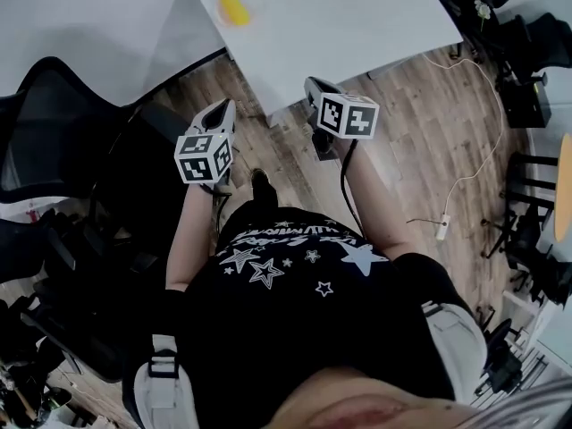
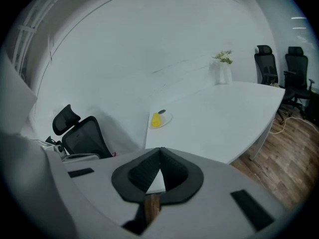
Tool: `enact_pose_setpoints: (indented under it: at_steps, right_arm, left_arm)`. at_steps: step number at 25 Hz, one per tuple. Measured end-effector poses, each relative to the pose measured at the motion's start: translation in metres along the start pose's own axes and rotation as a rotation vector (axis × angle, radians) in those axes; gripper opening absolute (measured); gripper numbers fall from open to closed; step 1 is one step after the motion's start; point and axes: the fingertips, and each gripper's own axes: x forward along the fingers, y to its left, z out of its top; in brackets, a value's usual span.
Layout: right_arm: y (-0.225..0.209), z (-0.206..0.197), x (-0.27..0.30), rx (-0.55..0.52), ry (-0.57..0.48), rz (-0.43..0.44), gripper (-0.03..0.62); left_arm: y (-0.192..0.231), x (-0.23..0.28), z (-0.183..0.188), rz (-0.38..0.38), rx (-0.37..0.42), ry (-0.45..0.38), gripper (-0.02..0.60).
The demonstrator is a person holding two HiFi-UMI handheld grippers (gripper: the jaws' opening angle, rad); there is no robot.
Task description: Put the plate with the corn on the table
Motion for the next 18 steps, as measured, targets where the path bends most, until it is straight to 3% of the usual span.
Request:
enact_pose_setpoints:
  at_steps: [11, 18]
  right_arm:
    - [-0.016, -0.054, -0.096, 0.026, -0.007, 0.020, 0.006]
    - [0.014, -0.075, -0.140, -0.017, -0.016, 0.076, 0.006]
  left_arm:
    - [-0.100, -0.044, -0.026, -0.043, 0.055, 0.000, 0.006]
    - [-0.136, -0.094, -0.035, -0.028, 0.070, -0.046, 0.006]
